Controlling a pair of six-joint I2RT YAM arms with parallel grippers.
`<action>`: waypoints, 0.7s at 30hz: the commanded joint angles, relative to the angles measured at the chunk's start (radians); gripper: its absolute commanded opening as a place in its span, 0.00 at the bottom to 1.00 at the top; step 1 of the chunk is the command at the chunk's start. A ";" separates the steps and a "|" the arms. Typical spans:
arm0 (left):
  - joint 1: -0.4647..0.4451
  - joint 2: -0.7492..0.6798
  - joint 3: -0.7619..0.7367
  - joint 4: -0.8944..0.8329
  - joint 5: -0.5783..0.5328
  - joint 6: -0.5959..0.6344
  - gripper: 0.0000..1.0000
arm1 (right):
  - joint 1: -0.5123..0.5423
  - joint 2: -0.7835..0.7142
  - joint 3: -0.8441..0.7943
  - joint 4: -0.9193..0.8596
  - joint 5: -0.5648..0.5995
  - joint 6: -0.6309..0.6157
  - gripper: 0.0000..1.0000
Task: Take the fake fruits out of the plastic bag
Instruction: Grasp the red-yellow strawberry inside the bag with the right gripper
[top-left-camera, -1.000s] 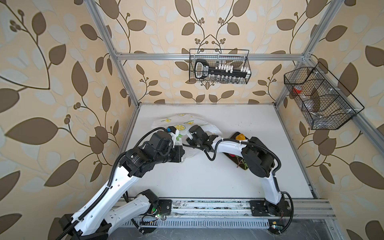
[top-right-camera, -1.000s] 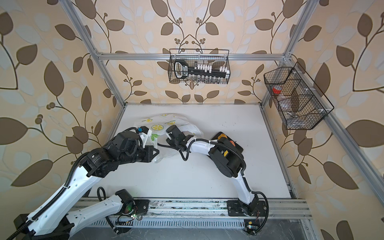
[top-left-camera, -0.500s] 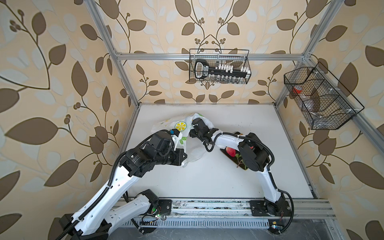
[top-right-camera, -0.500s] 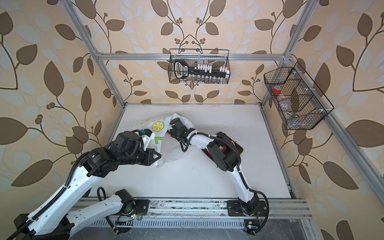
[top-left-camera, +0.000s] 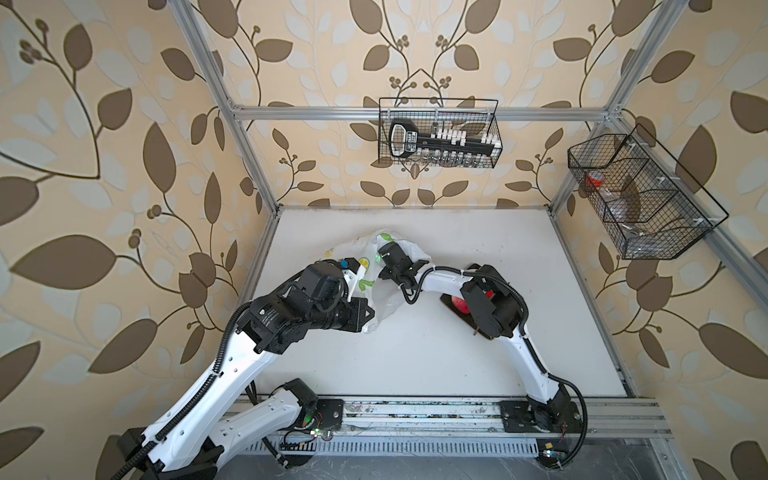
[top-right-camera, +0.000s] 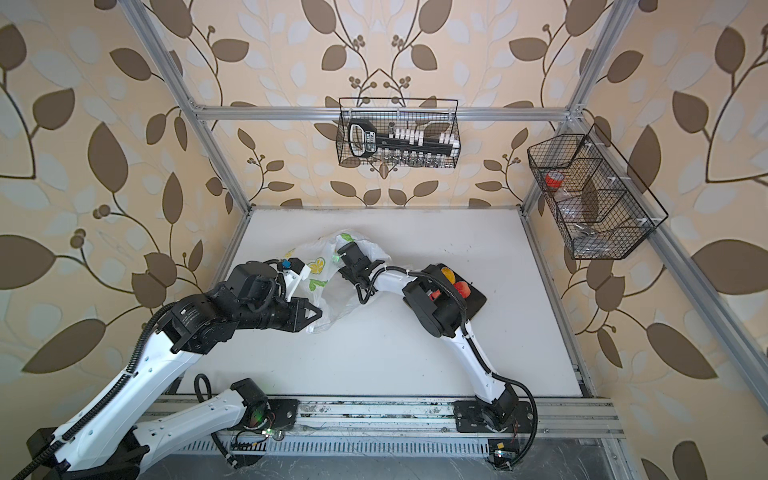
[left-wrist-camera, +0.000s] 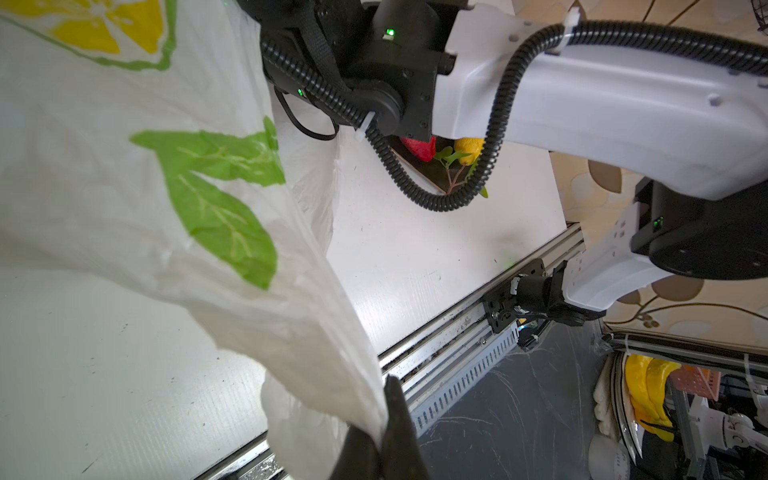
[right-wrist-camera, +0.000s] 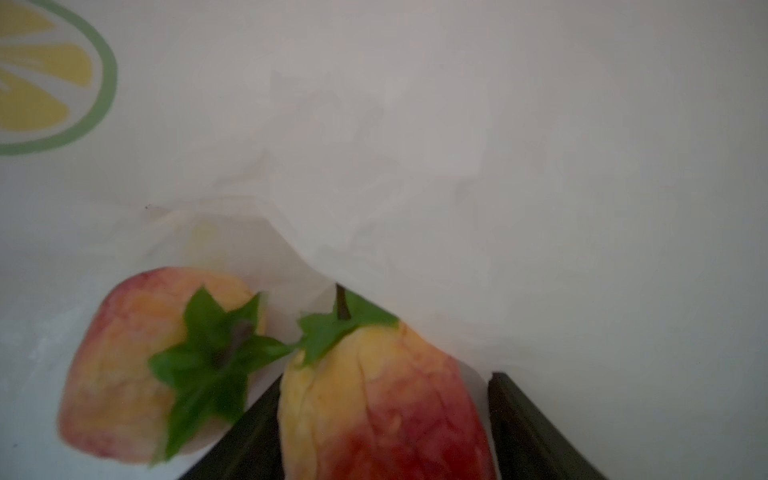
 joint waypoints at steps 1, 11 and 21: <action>0.002 -0.013 0.037 -0.027 0.004 0.022 0.00 | -0.009 0.041 0.051 -0.015 -0.022 0.015 0.69; 0.002 -0.031 -0.016 0.007 -0.101 -0.047 0.00 | -0.006 -0.119 -0.111 0.078 -0.106 -0.021 0.32; 0.002 -0.063 -0.098 0.172 -0.262 -0.181 0.00 | 0.034 -0.388 -0.410 0.083 -0.403 0.001 0.30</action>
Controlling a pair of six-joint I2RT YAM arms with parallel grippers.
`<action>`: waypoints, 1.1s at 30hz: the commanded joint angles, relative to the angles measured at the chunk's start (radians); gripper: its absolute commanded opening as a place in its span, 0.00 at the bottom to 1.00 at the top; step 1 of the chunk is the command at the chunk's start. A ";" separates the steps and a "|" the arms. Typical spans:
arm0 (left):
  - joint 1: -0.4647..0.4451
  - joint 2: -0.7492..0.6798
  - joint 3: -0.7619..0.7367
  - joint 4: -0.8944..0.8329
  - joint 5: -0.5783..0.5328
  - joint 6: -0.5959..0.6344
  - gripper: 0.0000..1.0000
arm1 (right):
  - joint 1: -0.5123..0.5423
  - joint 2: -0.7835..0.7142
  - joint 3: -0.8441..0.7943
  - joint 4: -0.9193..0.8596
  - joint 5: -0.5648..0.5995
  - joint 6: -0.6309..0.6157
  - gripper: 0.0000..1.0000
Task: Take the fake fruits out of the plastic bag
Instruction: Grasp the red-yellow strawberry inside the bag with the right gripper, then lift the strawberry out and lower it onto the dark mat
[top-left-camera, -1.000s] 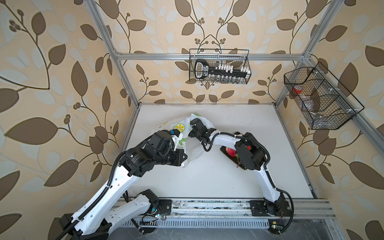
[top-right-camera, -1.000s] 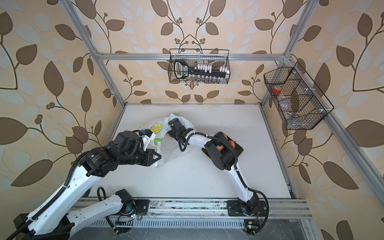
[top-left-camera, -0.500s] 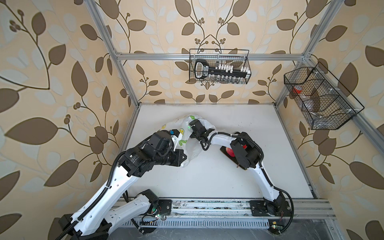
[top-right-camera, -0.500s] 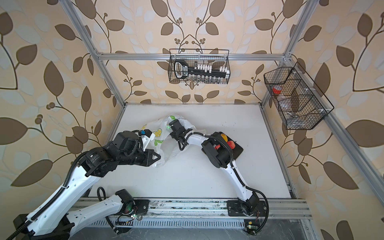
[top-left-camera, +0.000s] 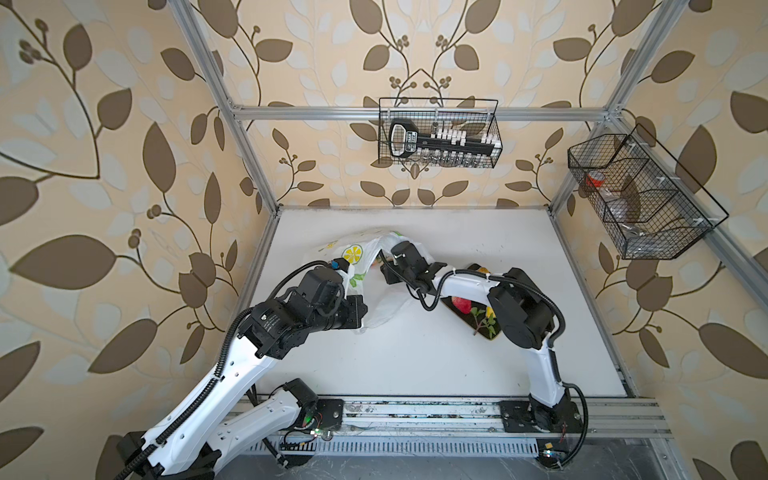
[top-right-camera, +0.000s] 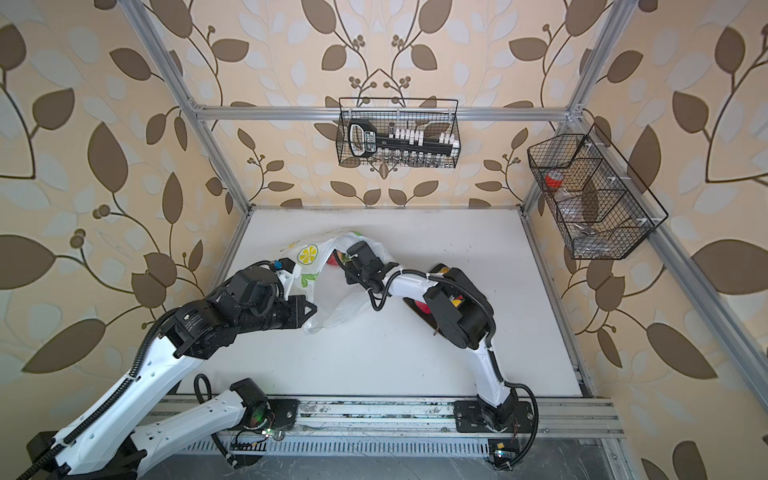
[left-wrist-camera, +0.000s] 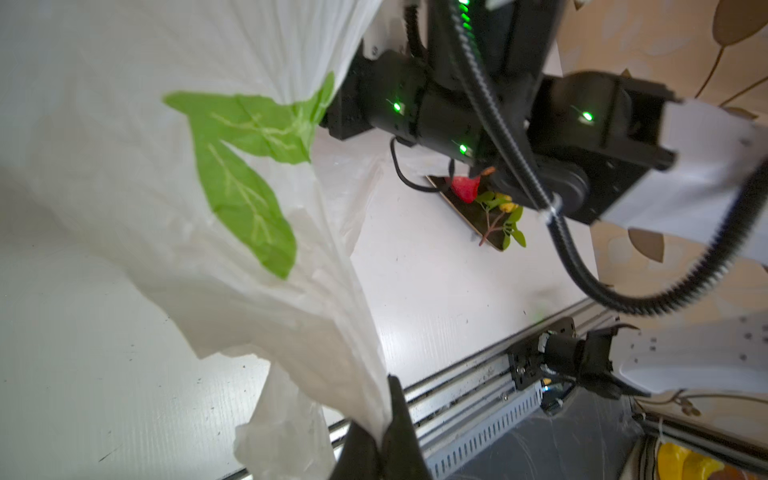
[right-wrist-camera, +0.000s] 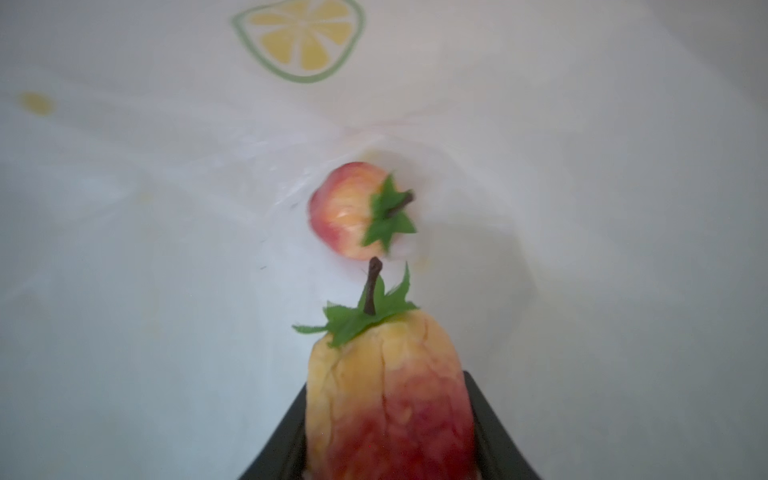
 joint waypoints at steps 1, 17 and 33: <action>0.001 -0.023 -0.015 0.101 -0.101 -0.053 0.00 | 0.019 -0.080 -0.092 -0.011 -0.177 -0.005 0.31; 0.001 0.047 -0.010 0.211 -0.194 -0.129 0.00 | 0.062 -0.397 -0.299 -0.220 -0.466 -0.231 0.31; 0.002 0.037 -0.062 0.237 -0.210 -0.182 0.00 | 0.096 -1.072 -0.592 -0.504 -0.018 0.011 0.33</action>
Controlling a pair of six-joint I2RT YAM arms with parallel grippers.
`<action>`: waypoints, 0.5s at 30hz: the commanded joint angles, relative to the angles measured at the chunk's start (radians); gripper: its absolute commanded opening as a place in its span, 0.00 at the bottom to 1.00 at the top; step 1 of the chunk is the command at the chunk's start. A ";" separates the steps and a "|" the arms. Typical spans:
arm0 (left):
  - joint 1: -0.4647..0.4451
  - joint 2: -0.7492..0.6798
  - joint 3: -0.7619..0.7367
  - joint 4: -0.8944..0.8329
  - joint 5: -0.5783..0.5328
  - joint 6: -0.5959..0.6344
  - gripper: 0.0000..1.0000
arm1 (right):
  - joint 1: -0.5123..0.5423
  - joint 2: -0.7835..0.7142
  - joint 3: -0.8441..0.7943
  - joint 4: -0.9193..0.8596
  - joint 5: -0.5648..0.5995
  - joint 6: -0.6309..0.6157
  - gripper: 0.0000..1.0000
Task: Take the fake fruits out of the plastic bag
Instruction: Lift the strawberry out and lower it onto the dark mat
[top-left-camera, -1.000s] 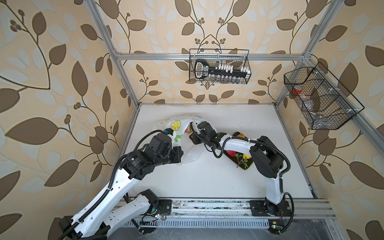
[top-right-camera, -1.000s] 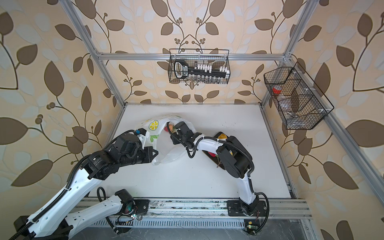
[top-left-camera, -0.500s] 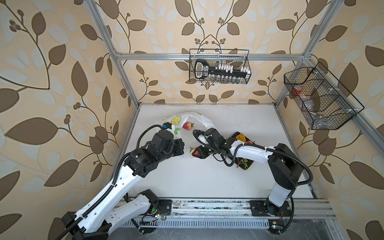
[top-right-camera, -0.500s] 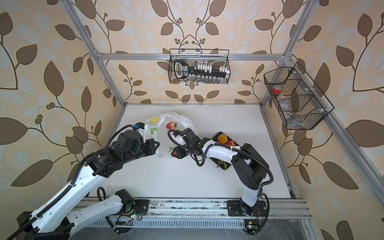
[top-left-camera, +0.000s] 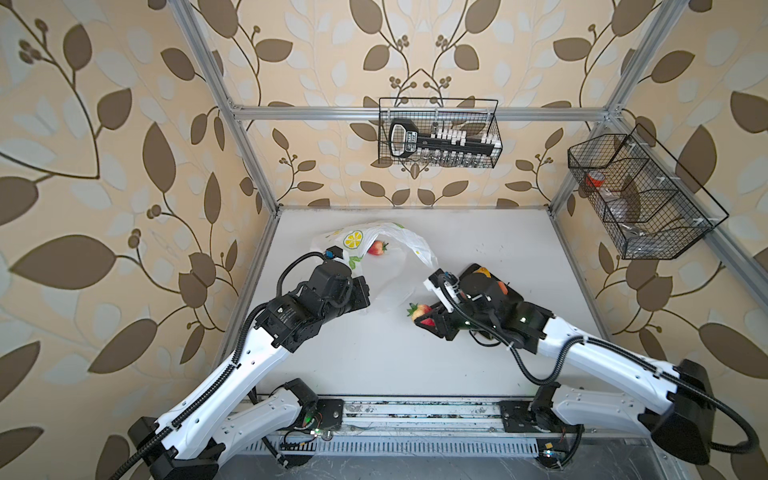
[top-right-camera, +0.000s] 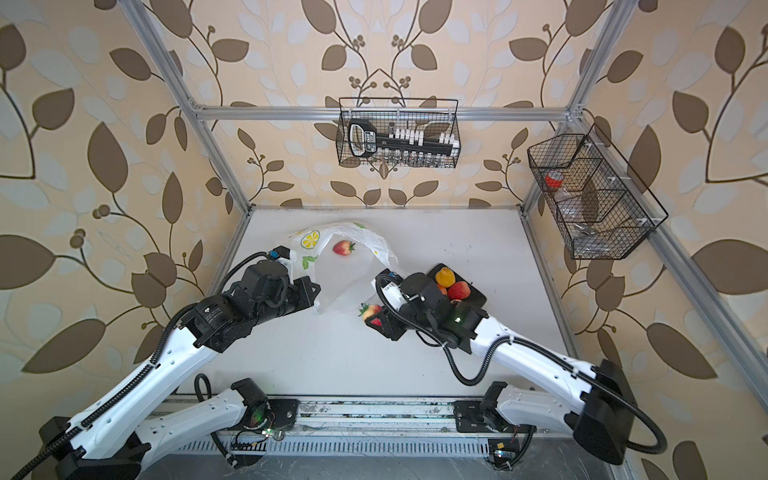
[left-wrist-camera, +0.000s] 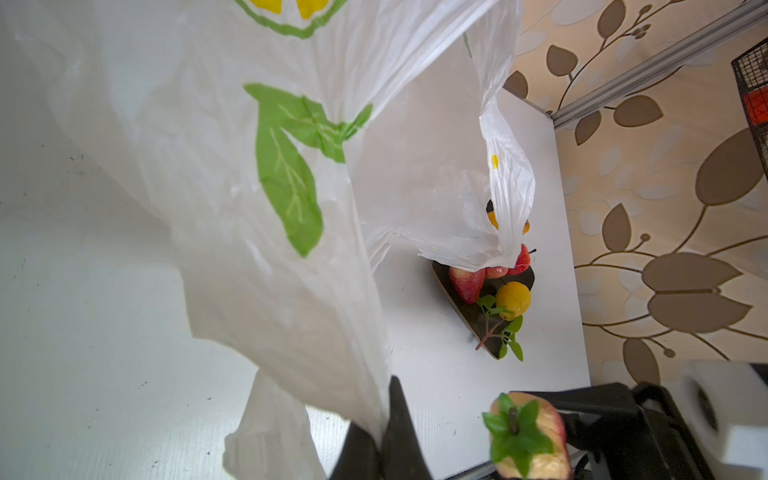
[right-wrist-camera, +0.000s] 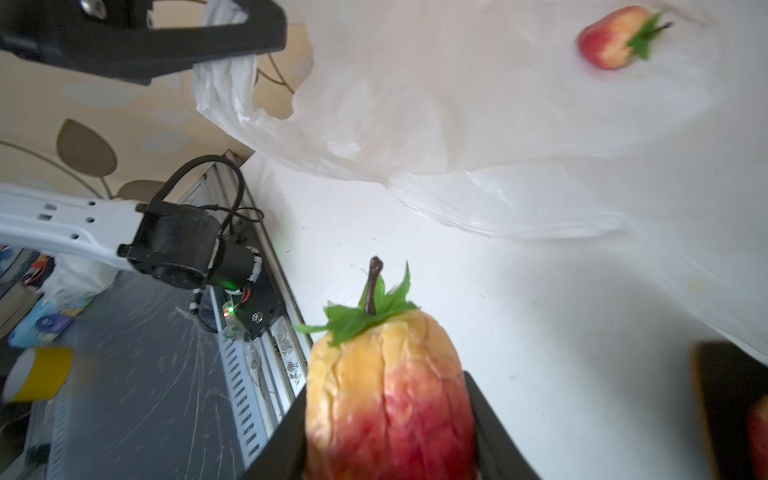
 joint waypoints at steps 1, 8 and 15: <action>0.001 -0.025 -0.016 0.030 -0.046 -0.022 0.00 | 0.001 -0.091 -0.021 -0.160 0.289 0.145 0.33; 0.002 -0.042 -0.023 -0.002 -0.049 -0.005 0.00 | -0.238 -0.130 -0.023 -0.303 0.503 0.288 0.33; 0.002 -0.050 -0.017 -0.024 -0.045 -0.003 0.00 | -0.648 -0.088 -0.114 -0.180 0.400 0.330 0.35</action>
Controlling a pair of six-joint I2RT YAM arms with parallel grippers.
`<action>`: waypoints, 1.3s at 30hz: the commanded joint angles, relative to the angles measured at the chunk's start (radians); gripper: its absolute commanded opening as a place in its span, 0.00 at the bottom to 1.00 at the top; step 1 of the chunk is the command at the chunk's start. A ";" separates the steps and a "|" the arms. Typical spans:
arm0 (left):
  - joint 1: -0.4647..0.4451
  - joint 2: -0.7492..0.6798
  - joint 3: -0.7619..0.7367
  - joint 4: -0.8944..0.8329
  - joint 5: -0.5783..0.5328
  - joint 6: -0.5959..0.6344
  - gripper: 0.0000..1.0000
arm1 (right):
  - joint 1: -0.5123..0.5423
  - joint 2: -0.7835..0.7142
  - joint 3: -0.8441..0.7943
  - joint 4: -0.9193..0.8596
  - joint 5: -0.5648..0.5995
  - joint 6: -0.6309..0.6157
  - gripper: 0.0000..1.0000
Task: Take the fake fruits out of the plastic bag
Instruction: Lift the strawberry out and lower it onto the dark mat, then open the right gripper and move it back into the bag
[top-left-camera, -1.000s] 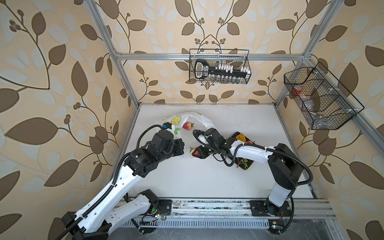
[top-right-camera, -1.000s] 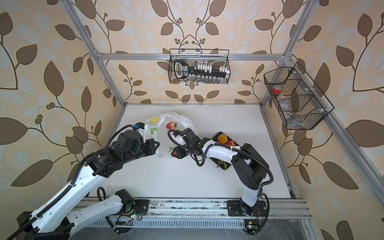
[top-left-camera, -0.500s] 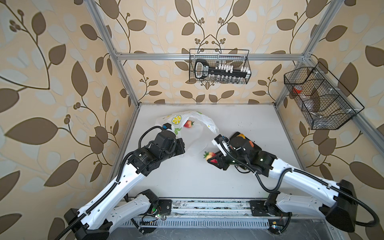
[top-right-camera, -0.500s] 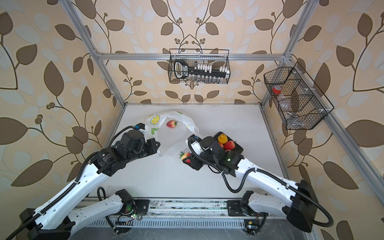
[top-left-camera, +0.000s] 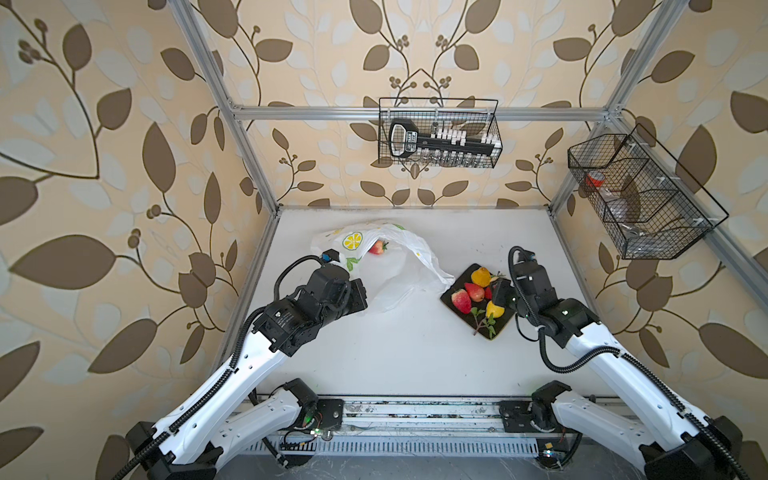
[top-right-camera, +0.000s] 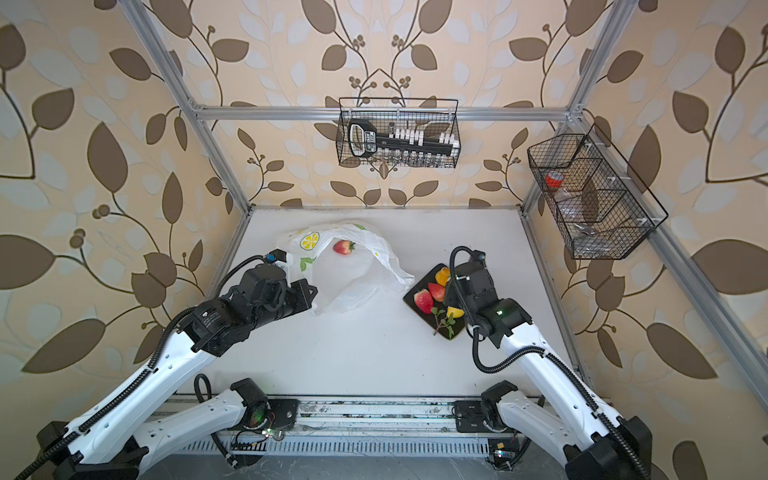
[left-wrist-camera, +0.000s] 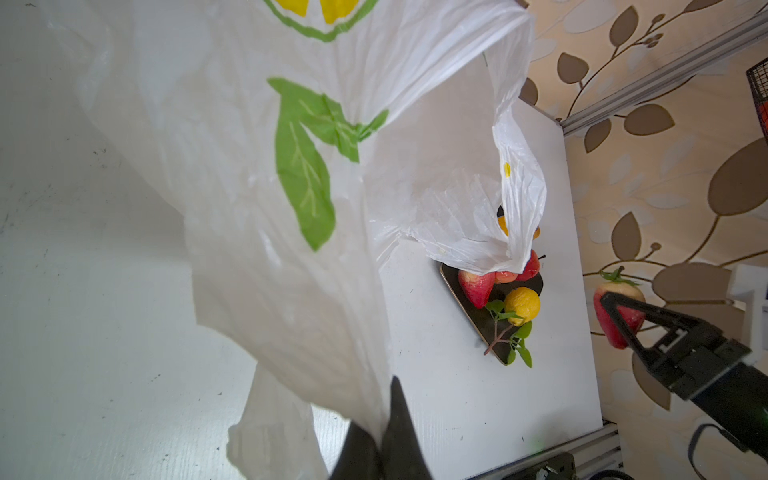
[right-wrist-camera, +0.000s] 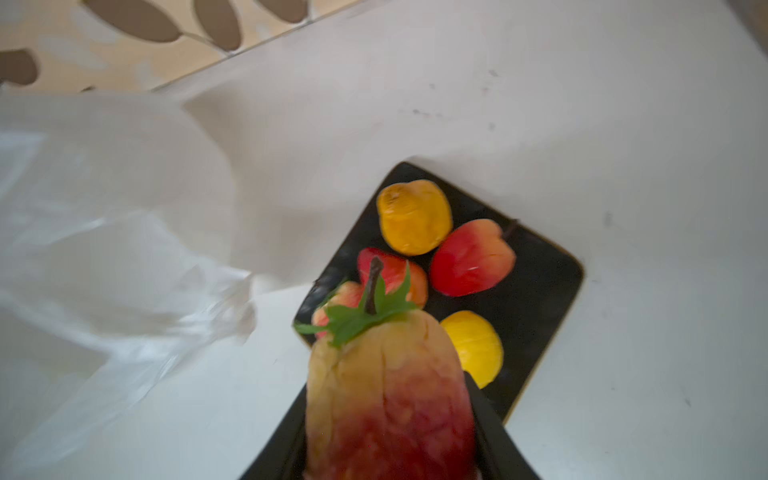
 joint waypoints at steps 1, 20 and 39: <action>0.001 -0.022 0.005 -0.012 -0.018 0.006 0.00 | -0.154 0.015 -0.078 0.060 -0.044 0.058 0.35; 0.001 -0.016 0.020 -0.038 -0.014 0.022 0.00 | -0.381 0.340 -0.239 0.477 -0.291 0.156 0.44; 0.002 0.000 0.022 -0.023 0.006 0.032 0.00 | -0.379 0.087 -0.152 0.256 -0.226 0.141 0.67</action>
